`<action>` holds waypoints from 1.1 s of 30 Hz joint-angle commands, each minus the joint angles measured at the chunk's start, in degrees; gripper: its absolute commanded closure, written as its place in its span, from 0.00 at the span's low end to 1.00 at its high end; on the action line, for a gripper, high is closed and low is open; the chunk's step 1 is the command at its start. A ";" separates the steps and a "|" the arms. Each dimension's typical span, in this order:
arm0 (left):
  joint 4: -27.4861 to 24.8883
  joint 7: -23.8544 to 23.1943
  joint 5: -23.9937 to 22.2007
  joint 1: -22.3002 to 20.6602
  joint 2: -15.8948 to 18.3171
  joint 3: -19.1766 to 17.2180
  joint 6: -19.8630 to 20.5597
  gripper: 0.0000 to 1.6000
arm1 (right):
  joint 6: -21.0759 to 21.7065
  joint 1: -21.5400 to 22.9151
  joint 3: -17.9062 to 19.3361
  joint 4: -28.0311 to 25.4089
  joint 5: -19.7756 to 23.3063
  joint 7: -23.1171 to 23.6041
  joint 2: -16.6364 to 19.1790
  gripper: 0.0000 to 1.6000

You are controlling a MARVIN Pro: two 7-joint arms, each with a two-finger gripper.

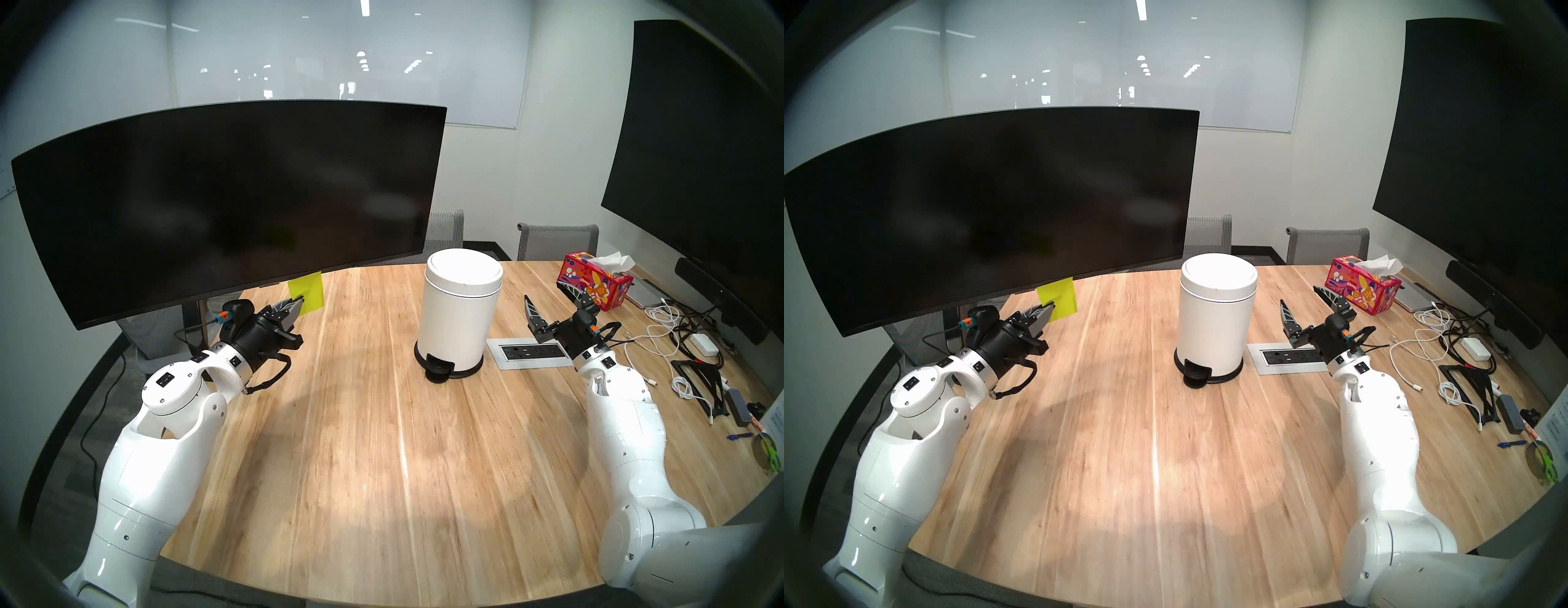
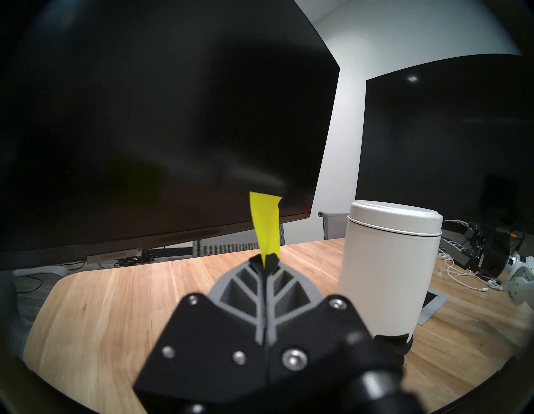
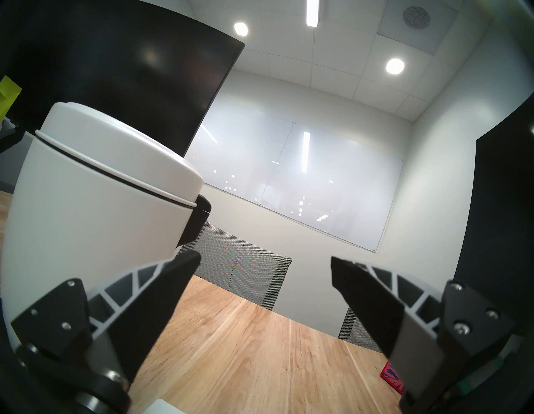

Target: Peel the sticky note off the monitor, open the trash can lid and drop the sticker into the trash can

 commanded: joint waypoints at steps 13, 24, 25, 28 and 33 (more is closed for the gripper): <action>-0.60 -0.46 -0.55 -1.07 0.13 -0.31 -0.01 1.00 | -0.11 0.81 0.13 -1.11 0.27 -0.09 0.06 0.00; -0.59 -0.46 -0.58 -1.07 0.16 -0.30 -0.02 1.00 | -0.10 0.81 0.13 -1.11 0.27 -0.10 0.06 0.00; -0.59 -0.45 -0.58 -1.07 0.17 -0.29 -0.03 1.00 | -0.10 0.81 0.13 -1.11 0.27 -0.10 0.06 0.00; -0.59 -0.45 -0.59 -1.07 0.17 -0.29 -0.03 1.00 | -0.12 0.88 0.17 -0.97 0.34 0.00 0.18 0.00; -0.59 -0.42 -0.62 -1.08 0.21 -0.26 -0.05 1.00 | 0.06 1.43 0.53 -0.07 1.28 1.31 1.42 0.00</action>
